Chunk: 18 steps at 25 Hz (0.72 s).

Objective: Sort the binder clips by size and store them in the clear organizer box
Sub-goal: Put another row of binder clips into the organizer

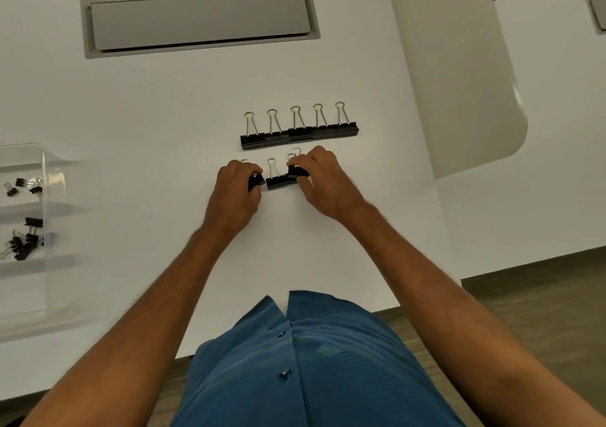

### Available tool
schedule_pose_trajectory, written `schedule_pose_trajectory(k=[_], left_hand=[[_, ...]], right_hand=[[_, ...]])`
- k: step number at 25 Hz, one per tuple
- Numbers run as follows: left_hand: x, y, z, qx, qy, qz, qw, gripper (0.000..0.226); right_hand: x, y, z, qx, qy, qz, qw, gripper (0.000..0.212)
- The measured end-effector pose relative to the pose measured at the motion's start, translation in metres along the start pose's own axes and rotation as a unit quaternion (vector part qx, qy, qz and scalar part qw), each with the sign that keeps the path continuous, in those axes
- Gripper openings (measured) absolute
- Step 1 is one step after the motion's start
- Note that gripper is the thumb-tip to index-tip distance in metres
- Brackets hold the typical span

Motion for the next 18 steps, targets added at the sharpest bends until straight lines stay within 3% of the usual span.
schedule_pose_trajectory(k=[6,11,18], left_hand=[[-0.003,0.036,0.002,-0.06,-0.02,0.047,0.997,0.032],[-0.018,0.033,0.013,-0.077,-0.059,0.138,0.986,0.024],[-0.021,0.029,0.018,-0.077,-0.065,0.134,0.986,0.024]], right_hand=[[-0.023,0.005,0.004,0.008,0.016,-0.064,0.998,0.017],[-0.029,0.01,0.003,0.036,0.023,-0.109,0.993,0.019],[-0.026,0.007,-0.001,0.027,0.016,-0.127,0.991,0.029]])
Point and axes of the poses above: each hand's wrist, its own z-axis towards the middle knuckle, its own x-axis out of the back of the hand, y = z × x, the point moved 1 cm from there along z, towards the middle knuckle, and after that the axes turned 6 degrees about -y, right-handed, at the moved point
